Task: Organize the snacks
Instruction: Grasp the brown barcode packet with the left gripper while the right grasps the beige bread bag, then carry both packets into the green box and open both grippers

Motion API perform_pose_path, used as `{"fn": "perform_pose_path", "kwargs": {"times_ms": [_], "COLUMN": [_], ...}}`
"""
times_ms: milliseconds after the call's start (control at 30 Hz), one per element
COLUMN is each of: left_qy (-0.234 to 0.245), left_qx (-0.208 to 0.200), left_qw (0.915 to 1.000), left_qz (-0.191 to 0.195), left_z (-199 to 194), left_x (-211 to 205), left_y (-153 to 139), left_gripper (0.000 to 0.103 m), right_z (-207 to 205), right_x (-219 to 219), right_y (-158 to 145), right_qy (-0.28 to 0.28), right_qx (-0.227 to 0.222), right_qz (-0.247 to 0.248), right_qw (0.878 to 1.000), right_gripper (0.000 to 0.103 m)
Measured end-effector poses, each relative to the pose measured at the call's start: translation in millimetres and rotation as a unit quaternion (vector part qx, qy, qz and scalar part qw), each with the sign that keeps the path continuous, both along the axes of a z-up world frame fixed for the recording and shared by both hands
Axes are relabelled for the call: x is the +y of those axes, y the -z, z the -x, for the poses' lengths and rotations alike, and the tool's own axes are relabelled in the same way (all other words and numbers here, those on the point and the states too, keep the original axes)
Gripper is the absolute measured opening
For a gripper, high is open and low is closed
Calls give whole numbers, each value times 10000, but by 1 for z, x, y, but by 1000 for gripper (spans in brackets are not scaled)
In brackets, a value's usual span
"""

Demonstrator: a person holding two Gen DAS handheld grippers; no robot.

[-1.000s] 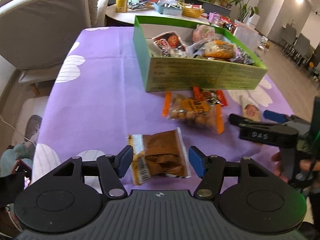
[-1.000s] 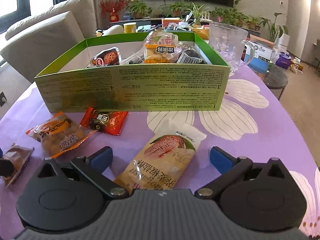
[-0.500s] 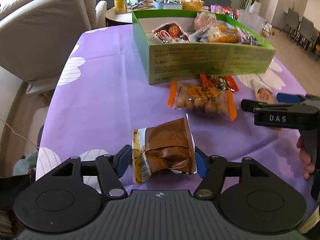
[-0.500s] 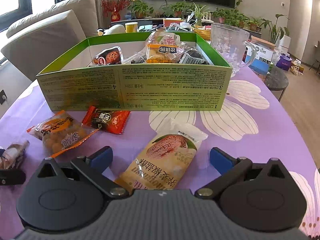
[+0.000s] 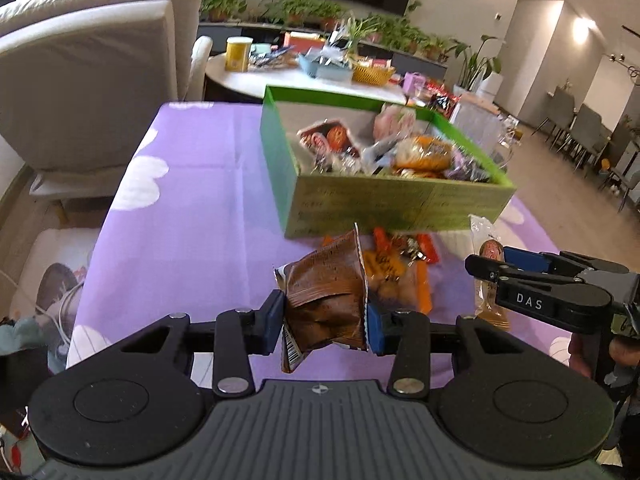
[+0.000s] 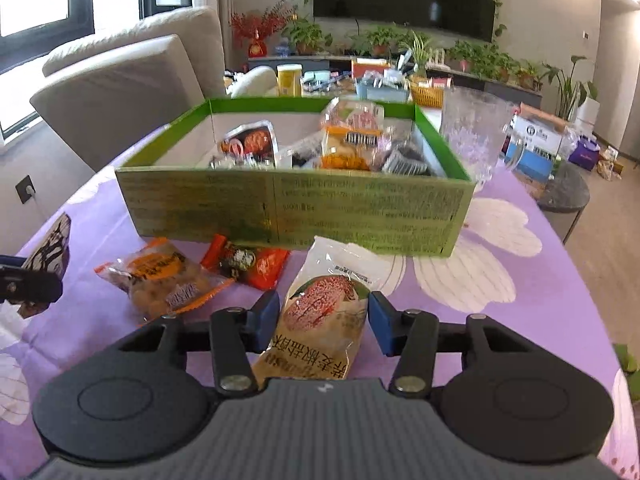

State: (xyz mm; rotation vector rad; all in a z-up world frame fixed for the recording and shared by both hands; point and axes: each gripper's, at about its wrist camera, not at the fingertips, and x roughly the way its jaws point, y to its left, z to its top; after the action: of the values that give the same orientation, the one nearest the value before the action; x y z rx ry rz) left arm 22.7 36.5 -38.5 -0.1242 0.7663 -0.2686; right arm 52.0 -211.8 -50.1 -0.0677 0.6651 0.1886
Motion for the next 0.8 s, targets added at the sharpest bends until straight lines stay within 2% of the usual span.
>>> {"fn": "perform_pose_path", "kwargs": {"times_ms": [333, 633, 800], "left_qy": [95, 257, 326], "left_qx": [-491, -1003, -1121], "left_qw": [9987, 9945, 9931], "left_qz": [-43, -134, -144], "left_z": [-11, -43, -64], "left_x": [-6, -22, -30], "left_y": [-29, -59, -66], "left_gripper": [38, 39, 39], "right_z": [-2, -23, -39], "right_x": [1, 9, 11], "right_y": [-32, -66, -80], "right_qy": [-6, -90, -60], "right_qx": [-691, -1438, -1733], "right_qz": [-133, -155, -225], "right_qw": [9975, 9895, 9846], "right_gripper": [55, 55, 54]}}
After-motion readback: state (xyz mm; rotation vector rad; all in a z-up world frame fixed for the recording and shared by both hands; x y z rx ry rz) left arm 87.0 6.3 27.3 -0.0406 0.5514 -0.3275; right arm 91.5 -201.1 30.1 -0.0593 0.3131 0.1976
